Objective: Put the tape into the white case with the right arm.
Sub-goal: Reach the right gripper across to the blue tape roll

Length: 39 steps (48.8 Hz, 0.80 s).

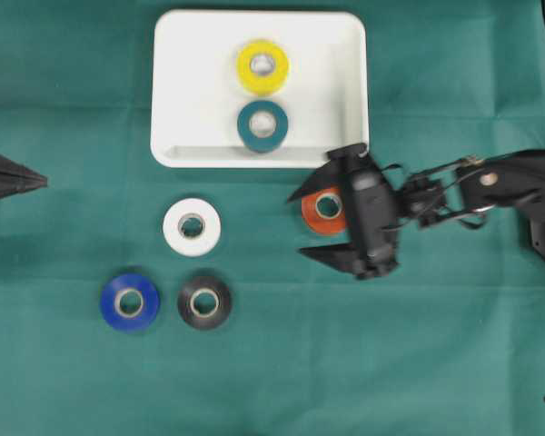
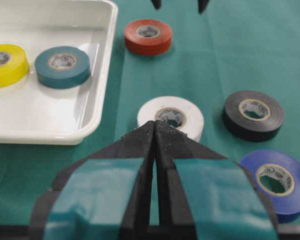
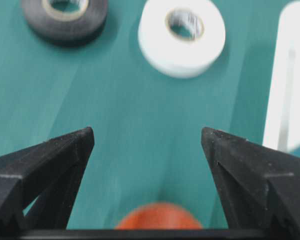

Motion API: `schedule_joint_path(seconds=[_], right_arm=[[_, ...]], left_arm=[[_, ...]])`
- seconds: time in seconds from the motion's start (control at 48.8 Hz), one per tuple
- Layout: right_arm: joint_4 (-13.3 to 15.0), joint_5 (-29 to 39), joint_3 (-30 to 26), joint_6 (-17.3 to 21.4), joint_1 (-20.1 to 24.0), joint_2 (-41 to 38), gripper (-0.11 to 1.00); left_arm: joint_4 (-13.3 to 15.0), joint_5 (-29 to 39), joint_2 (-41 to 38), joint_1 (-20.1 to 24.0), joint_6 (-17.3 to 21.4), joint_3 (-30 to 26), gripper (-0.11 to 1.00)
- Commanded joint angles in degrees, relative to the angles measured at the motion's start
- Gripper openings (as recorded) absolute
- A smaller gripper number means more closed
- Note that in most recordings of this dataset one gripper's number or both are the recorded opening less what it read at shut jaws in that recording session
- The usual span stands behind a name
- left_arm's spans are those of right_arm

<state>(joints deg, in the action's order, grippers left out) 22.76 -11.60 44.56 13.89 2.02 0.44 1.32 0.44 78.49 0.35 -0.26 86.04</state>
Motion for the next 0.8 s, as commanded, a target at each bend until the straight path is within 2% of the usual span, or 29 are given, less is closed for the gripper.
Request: schedule_joint_path(seconds=[0.0, 0.451, 0.779], right_arm=[[0.1, 0.7, -5.3, 0.0, 0.8, -2.4, 0.66], [0.1, 7.5, -23.3, 0.0, 3.3, -13.5, 0.66], [0.2, 8.5, -34.0, 0.0, 5.3, -20.7, 0.66]], left_arm=[[0.1, -0.4, -0.4, 0.1, 0.0, -0.8, 0.0], [0.0, -0.4, -0.4, 0.1, 0.0, -0.8, 0.0], [0.0, -0.4, -0.4, 0.1, 0.1, -0.8, 0.0]])
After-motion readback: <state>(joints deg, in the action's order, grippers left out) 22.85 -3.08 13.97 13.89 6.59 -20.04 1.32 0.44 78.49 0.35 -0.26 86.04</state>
